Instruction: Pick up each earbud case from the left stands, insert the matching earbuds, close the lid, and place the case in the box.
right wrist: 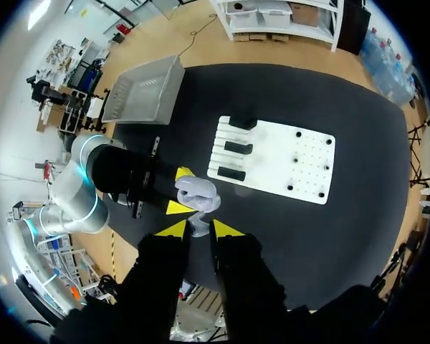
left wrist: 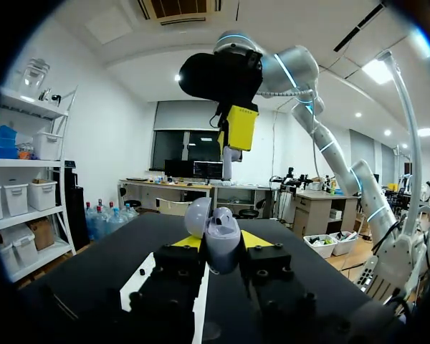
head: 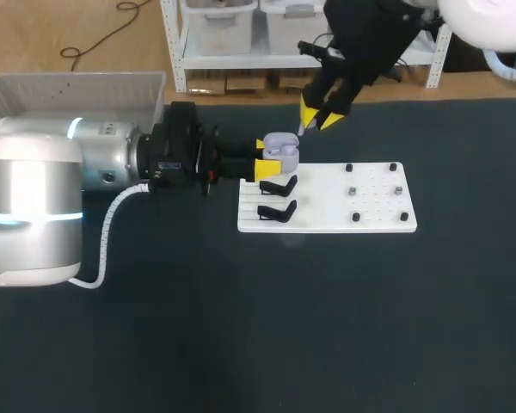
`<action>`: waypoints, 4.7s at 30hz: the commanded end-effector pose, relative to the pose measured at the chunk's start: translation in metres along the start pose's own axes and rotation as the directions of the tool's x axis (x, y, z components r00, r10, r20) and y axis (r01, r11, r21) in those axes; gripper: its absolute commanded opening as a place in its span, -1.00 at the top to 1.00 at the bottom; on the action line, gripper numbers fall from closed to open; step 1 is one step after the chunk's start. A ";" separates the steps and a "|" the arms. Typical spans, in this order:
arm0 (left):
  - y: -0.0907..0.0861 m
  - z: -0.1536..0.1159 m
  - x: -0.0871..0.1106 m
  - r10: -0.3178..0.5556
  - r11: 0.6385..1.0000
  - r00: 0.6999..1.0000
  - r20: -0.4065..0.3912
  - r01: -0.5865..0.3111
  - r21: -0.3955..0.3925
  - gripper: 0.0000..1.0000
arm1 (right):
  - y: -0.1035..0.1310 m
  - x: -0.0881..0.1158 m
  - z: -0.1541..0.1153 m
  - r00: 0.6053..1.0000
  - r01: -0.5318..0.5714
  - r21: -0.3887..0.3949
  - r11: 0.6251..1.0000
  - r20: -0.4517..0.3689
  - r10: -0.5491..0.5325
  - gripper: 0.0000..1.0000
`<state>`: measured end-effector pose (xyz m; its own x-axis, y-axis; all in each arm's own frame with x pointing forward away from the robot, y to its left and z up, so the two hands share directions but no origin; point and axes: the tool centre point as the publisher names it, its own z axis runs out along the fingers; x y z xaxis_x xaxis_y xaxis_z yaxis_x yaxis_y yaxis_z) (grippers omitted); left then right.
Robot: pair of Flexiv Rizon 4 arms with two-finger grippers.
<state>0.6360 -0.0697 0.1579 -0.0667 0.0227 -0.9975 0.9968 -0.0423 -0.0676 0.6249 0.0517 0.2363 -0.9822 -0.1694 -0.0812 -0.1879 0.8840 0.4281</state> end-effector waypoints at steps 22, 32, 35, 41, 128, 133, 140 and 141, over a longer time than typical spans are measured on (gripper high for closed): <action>-0.001 0.000 0.000 0.001 1.000 1.000 0.001 -0.001 -0.005 1.00 | 0.026 -0.004 0.001 0.993 0.113 0.009 0.994 0.023 -0.114 1.00; -0.001 0.000 0.000 0.001 1.000 1.000 0.001 -0.001 -0.005 1.00 | 0.035 0.001 0.011 0.990 0.131 0.055 0.990 0.043 -0.134 1.00; -0.001 0.000 0.000 0.001 1.000 1.000 0.001 -0.001 -0.005 1.00 | 0.037 0.004 0.014 0.988 0.135 0.076 0.988 0.060 -0.139 1.00; -0.001 0.000 0.000 0.001 1.000 1.000 0.001 -0.001 -0.005 1.00 | 0.040 0.010 0.024 0.981 0.160 0.150 0.976 0.085 -0.174 1.00; -0.001 0.000 0.000 0.001 1.000 1.000 0.001 -0.001 -0.005 1.00 | 0.017 -0.010 0.056 0.982 0.104 0.144 0.984 0.141 -0.124 -0.78; -0.001 0.000 0.000 0.001 1.000 1.000 0.001 -0.001 -0.005 1.00 | 0.023 -0.006 0.047 0.981 0.107 0.134 0.985 0.148 -0.127 -1.00; -0.001 0.000 0.000 0.001 1.000 1.000 0.001 -0.001 -0.005 1.00 | 0.033 0.001 0.024 0.977 0.119 0.056 0.991 0.170 -0.127 -1.00; -0.001 0.000 0.000 0.001 1.000 1.000 0.001 -0.001 -0.005 1.00 | 0.033 -0.001 0.020 0.976 0.113 0.047 0.992 0.180 -0.120 -1.00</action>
<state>0.6361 -0.0699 0.1579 -0.0667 0.0228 -0.9975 0.9968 -0.0418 -0.0677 0.6237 0.1030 0.2269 -0.9377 -0.2016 -0.2830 -0.2975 0.8864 0.3546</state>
